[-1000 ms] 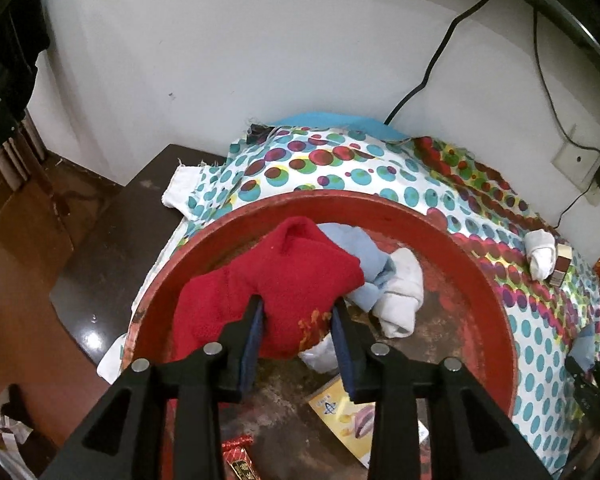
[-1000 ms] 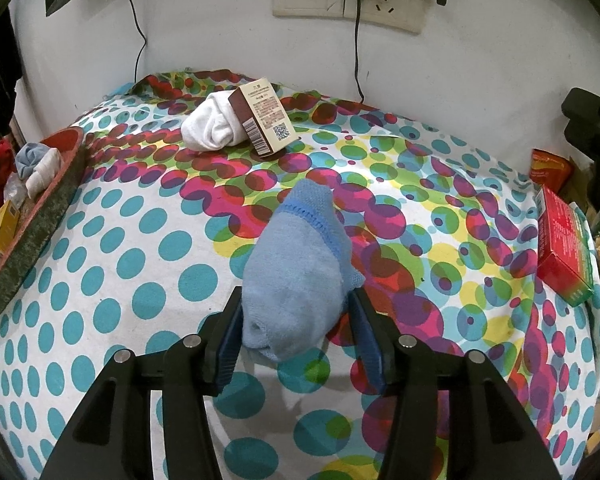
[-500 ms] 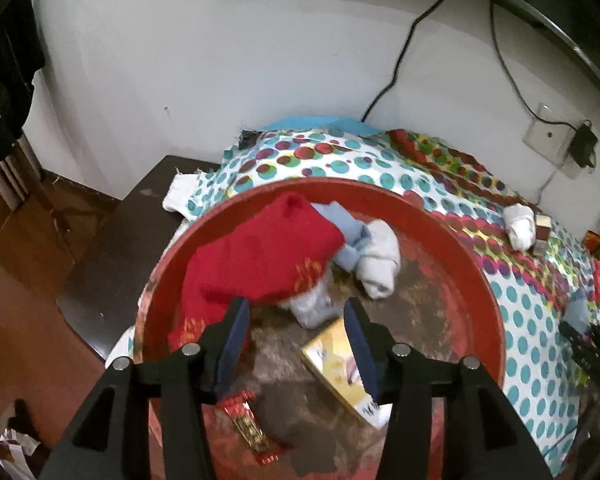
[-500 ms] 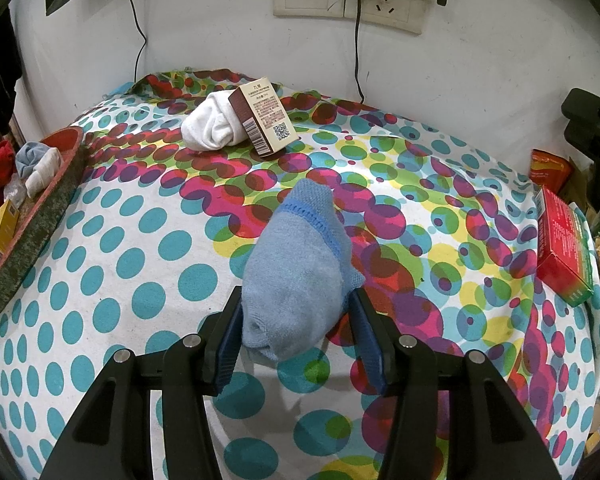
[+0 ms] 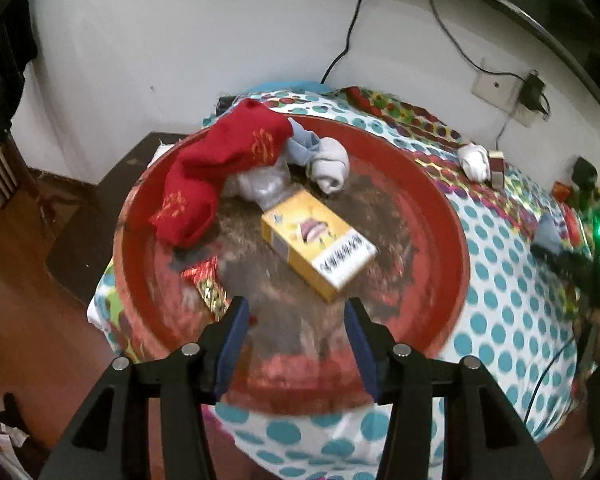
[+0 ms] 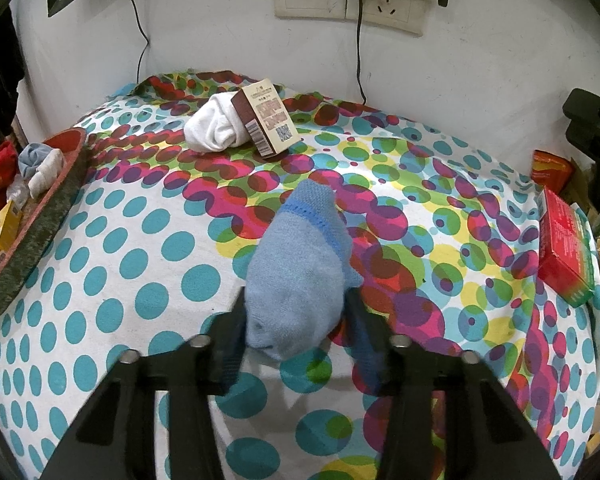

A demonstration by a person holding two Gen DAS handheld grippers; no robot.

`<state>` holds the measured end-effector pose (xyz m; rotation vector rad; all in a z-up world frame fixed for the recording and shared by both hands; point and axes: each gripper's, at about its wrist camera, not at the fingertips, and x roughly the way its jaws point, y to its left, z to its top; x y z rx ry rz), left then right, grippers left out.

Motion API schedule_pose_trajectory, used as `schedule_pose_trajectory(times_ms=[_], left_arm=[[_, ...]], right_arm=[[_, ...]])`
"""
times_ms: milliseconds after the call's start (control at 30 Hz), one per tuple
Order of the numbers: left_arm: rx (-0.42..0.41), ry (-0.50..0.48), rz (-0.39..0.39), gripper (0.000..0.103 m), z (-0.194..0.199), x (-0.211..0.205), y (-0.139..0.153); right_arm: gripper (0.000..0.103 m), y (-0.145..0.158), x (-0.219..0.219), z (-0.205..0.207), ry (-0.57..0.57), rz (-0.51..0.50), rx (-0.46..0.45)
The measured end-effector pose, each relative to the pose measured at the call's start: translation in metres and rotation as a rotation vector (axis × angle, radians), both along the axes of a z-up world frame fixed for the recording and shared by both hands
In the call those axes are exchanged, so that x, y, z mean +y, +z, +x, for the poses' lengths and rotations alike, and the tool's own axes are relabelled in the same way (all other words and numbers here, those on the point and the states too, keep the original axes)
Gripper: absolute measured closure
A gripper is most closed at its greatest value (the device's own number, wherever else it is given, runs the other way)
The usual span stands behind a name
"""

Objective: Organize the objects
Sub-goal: 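Open the left gripper to drop the red sock and pull back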

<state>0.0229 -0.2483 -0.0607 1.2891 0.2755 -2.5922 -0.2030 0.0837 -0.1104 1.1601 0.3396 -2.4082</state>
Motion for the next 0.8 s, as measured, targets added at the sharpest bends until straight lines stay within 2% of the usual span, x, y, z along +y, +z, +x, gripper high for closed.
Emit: schedule_pose_trajectory(times_ms=[233, 433, 567, 733, 800], left_arm=[[0.102, 0.015, -0.039, 0.052, 0.046, 0.015, 0.006], [0.122, 0.058, -0.104, 0.052, 0.072, 0.005, 0.005], [0.134, 0.094, -0.08, 0.052, 0.087, -0.011, 0.001], [0.135, 0.162, -0.135, 0.052, 0.097, -0.029, -0.004], [0.145, 0.165, -0.123, 0.052, 0.1, -0.034, -0.007]], right_arm=[[0.072, 0.001, -0.001, 0.002, -0.005, 0.012, 0.013], [0.072, 0.0, -0.006, 0.004, -0.005, 0.056, 0.036], [0.071, 0.0, -0.008, 0.005, -0.007, 0.078, 0.05], [0.071, 0.0, -0.011, 0.007, -0.009, 0.103, 0.066], [0.071, 0.0, -0.013, 0.008, -0.009, 0.111, 0.072]])
